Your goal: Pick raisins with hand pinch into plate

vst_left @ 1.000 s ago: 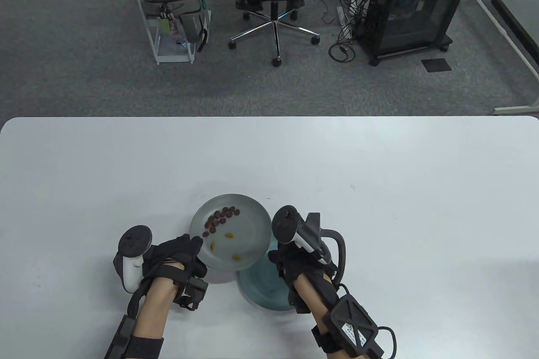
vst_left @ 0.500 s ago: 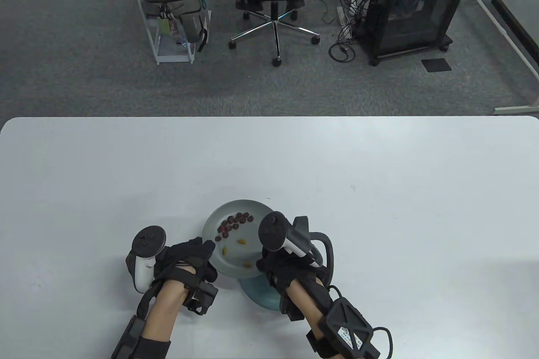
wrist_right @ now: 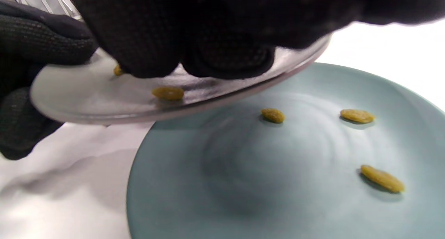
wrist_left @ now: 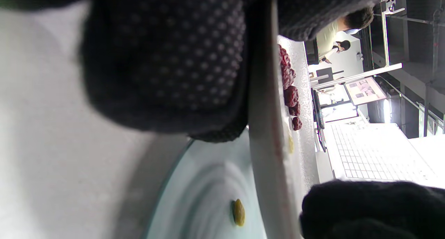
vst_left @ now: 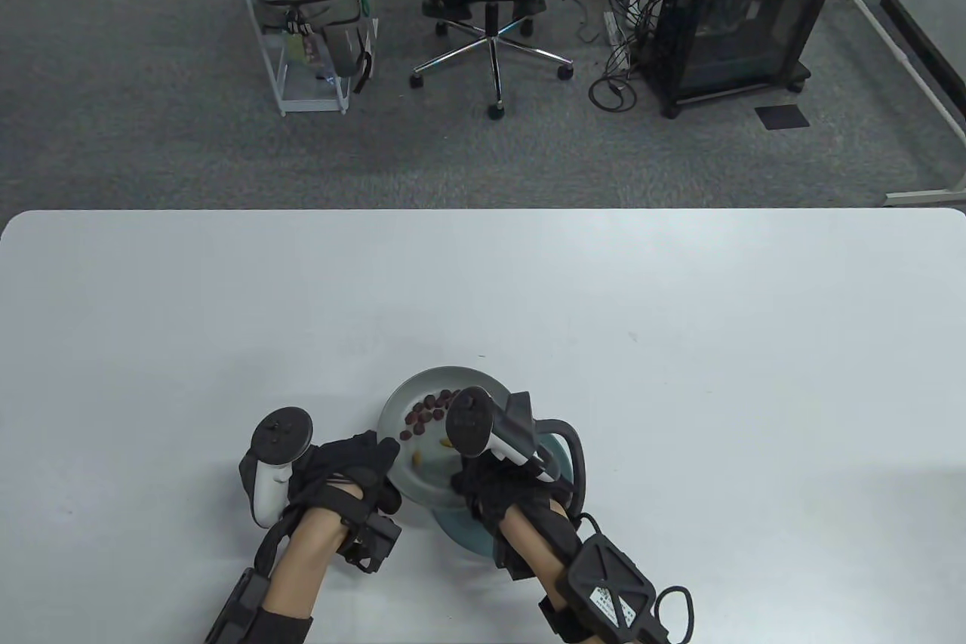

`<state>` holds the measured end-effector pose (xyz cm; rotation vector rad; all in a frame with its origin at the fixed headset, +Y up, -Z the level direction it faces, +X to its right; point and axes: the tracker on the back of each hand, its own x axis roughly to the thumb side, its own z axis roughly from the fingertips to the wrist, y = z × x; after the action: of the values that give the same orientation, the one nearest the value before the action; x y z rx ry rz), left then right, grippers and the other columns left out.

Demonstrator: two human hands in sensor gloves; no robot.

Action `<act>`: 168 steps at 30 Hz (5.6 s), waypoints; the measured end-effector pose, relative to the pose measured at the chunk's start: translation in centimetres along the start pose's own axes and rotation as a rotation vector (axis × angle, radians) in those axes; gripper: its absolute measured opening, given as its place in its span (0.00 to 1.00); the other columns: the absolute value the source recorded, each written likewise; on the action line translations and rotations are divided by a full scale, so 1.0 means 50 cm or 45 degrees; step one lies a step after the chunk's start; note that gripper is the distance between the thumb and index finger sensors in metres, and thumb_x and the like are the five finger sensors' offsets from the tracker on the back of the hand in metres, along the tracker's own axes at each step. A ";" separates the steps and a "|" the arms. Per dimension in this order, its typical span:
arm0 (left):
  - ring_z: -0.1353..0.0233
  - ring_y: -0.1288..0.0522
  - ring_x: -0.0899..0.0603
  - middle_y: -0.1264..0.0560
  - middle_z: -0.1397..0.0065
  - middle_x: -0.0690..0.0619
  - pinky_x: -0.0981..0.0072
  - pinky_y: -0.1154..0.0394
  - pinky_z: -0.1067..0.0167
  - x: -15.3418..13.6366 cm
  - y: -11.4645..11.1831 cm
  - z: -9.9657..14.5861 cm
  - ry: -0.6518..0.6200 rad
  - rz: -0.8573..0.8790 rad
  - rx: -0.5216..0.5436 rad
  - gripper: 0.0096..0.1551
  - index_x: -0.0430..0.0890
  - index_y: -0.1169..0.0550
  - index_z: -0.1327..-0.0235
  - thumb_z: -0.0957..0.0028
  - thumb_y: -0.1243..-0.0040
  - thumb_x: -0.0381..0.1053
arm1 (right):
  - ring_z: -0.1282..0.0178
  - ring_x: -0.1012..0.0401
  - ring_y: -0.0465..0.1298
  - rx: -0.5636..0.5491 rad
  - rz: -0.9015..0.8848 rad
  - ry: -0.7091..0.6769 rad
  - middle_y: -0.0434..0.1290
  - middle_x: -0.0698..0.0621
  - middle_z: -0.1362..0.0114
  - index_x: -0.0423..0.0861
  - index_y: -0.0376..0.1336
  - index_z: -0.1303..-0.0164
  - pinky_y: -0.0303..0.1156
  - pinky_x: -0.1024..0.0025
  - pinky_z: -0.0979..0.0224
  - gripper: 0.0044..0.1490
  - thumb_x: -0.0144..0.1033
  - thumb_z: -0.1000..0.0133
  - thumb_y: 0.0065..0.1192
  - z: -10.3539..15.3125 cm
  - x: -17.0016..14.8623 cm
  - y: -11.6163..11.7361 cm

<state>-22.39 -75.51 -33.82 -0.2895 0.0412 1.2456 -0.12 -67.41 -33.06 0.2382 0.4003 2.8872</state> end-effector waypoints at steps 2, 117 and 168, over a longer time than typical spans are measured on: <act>0.77 0.11 0.44 0.08 0.61 0.40 0.57 0.19 0.78 0.000 -0.002 0.000 -0.001 -0.007 0.000 0.29 0.23 0.22 0.51 0.48 0.38 0.48 | 0.75 0.61 0.82 0.006 0.008 0.001 0.86 0.48 0.59 0.42 0.75 0.44 0.81 0.62 0.62 0.31 0.47 0.52 0.79 -0.001 0.002 0.003; 0.77 0.11 0.44 0.08 0.60 0.40 0.57 0.19 0.77 -0.016 0.087 0.010 0.028 0.159 0.218 0.29 0.23 0.22 0.51 0.48 0.38 0.48 | 0.77 0.63 0.82 0.160 0.290 0.183 0.86 0.48 0.61 0.40 0.76 0.49 0.81 0.64 0.65 0.30 0.46 0.55 0.84 -0.023 -0.039 0.083; 0.77 0.11 0.44 0.08 0.59 0.40 0.57 0.19 0.77 0.001 -0.023 0.004 0.013 0.045 0.004 0.29 0.23 0.23 0.50 0.48 0.39 0.48 | 0.71 0.61 0.84 -0.143 -0.220 0.021 0.84 0.45 0.51 0.41 0.72 0.41 0.82 0.65 0.63 0.36 0.50 0.53 0.80 0.025 -0.057 -0.025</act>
<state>-21.32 -75.73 -33.43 -0.2934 0.0576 1.2792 3.08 -66.59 -32.62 0.1529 0.2469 2.7322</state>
